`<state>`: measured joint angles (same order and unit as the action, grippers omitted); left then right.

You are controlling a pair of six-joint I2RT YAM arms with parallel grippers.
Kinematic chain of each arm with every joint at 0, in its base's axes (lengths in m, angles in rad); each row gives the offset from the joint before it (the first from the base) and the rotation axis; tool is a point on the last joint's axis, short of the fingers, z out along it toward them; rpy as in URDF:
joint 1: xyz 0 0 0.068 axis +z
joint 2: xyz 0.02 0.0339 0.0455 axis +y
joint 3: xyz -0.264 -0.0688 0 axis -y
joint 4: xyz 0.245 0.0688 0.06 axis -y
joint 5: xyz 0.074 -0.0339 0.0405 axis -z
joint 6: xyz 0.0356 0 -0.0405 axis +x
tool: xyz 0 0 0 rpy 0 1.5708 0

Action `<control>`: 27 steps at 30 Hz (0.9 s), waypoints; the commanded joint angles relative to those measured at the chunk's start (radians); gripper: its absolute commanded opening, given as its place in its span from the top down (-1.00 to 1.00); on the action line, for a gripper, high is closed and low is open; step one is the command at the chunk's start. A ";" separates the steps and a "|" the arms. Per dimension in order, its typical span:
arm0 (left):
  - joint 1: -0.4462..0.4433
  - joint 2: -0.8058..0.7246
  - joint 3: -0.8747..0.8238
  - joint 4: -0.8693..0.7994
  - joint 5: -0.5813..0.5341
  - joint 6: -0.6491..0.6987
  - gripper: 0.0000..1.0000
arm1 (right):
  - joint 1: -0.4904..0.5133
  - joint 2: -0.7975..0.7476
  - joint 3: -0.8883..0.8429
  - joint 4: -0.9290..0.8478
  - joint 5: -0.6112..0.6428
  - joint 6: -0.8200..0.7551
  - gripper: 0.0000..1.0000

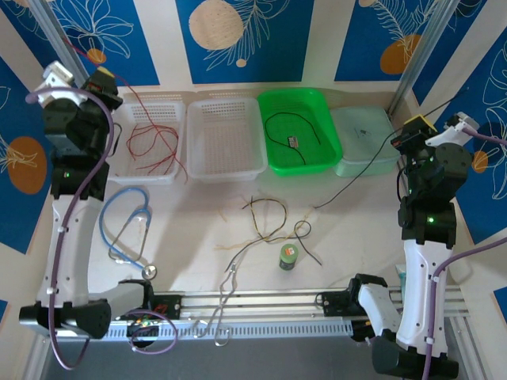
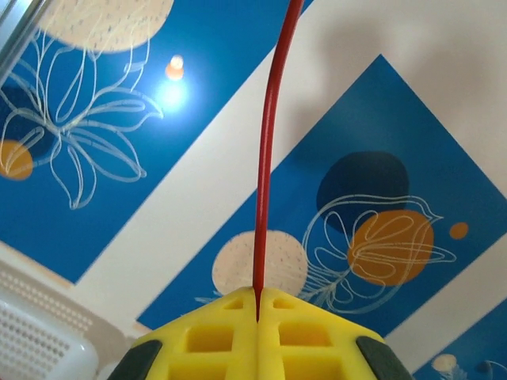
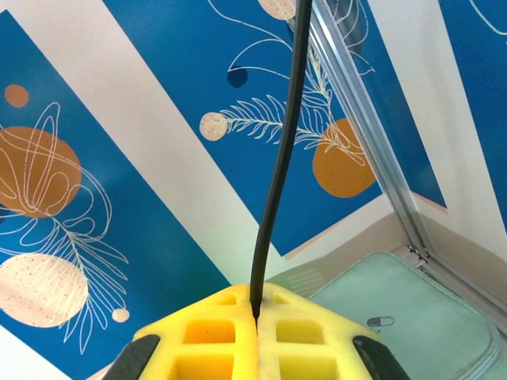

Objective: Untangle the cables

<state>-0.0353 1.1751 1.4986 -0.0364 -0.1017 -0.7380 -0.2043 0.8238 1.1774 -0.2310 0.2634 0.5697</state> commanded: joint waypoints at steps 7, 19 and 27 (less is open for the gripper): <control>-0.007 0.251 0.410 -0.013 -0.073 0.282 1.00 | -0.003 0.042 0.051 0.036 -0.058 0.014 1.00; -0.002 0.416 0.662 -0.093 -0.157 0.577 1.00 | -0.003 0.061 0.092 0.012 -0.065 0.030 1.00; -0.003 0.441 0.452 -0.104 -0.206 0.592 1.00 | -0.003 0.065 0.124 0.002 -0.072 0.025 1.00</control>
<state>-0.0360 1.5833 2.0148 -0.1146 -0.2672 -0.1745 -0.2043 0.8875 1.2633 -0.2295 0.2012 0.5888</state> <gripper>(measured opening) 0.049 0.048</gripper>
